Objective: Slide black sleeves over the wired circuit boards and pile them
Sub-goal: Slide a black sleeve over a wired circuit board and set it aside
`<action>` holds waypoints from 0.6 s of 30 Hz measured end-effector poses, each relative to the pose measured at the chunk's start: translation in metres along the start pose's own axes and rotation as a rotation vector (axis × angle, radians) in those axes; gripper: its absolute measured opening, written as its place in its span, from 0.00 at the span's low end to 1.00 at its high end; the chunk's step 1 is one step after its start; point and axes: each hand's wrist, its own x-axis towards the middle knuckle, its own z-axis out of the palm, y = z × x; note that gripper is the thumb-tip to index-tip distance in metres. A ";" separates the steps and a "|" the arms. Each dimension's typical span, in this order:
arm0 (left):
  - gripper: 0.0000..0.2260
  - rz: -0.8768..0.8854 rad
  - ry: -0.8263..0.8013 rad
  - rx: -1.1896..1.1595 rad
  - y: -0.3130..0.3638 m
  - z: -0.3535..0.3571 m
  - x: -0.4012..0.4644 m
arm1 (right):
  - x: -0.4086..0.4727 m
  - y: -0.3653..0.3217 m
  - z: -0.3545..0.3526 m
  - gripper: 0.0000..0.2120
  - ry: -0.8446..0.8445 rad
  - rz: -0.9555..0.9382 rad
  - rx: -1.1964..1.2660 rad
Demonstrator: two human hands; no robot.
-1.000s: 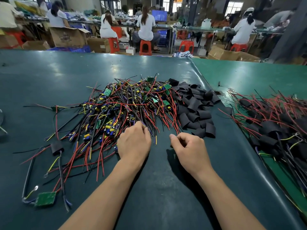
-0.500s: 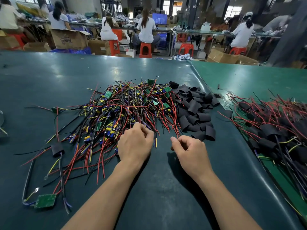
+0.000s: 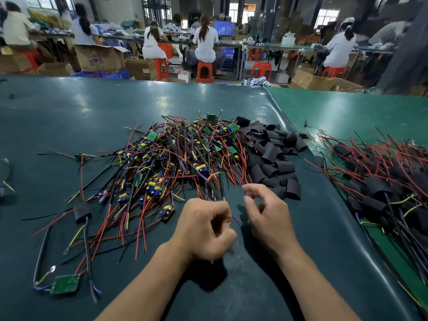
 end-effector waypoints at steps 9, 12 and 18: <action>0.21 -0.333 0.058 0.642 -0.045 0.004 0.026 | 0.002 -0.001 0.002 0.08 0.126 0.024 0.059; 0.21 -0.381 -0.081 0.699 -0.052 0.009 0.022 | 0.006 0.000 0.001 0.08 0.193 0.013 0.023; 0.06 -0.298 0.054 0.620 -0.046 0.001 0.021 | 0.006 0.004 -0.004 0.08 0.247 0.054 -0.006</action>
